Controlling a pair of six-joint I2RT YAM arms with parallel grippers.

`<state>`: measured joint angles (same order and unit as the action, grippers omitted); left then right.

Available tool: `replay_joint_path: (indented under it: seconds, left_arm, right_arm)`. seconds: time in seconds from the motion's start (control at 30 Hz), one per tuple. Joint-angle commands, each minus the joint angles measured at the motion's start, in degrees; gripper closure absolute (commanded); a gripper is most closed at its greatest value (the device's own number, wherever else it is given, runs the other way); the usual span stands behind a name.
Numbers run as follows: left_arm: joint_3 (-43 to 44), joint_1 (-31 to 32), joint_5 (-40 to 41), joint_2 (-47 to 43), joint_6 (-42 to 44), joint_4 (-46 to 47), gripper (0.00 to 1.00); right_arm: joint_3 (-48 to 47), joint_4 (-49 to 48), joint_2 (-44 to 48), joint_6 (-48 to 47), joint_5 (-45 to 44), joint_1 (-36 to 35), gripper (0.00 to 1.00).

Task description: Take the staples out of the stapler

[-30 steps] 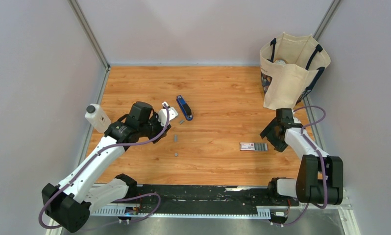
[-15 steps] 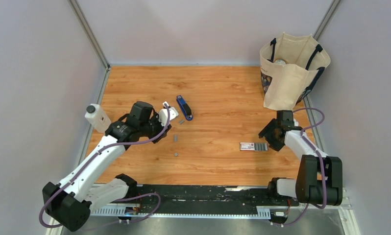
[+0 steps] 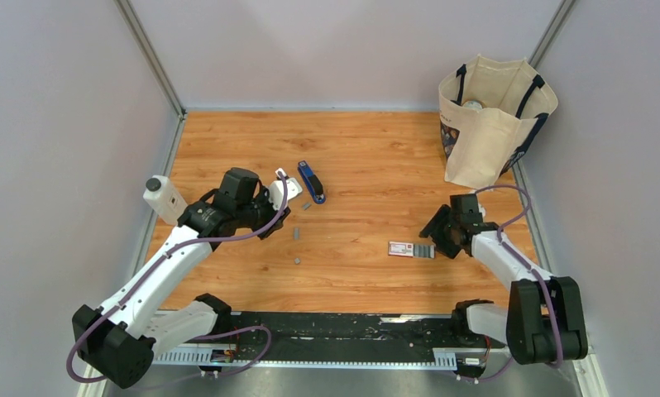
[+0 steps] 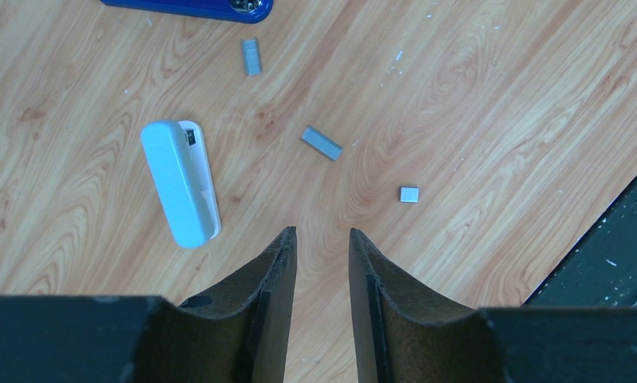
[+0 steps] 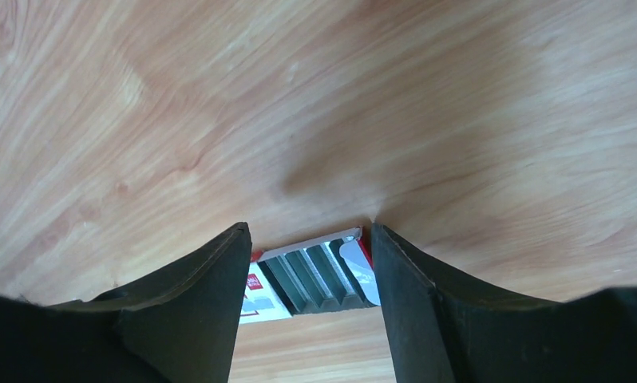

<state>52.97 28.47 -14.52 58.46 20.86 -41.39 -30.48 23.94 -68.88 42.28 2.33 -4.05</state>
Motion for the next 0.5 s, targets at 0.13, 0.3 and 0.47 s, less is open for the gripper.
replay_joint_path:
  seconds: [0.13,0.3,0.47]
  left_arm:
    - [2.7,-0.2,-1.1,-1.1,-0.3,-0.3,0.61]
    - [1.3,-0.1,-0.3,-1.9,0.7,-0.3,0.60]
    - [-0.3,-0.2,1.6,-2.2,2.3,0.2,0.60]
  right_arm:
    - [2.1,1.2,-0.5,9.7,-0.4,-13.5,0.36]
    - [-0.4,-1.0,-4.9,13.4,-1.9,-20.6,0.36]
    - [-3.4,-2.1,-9.9,15.5,-2.2,-26.4,0.36]
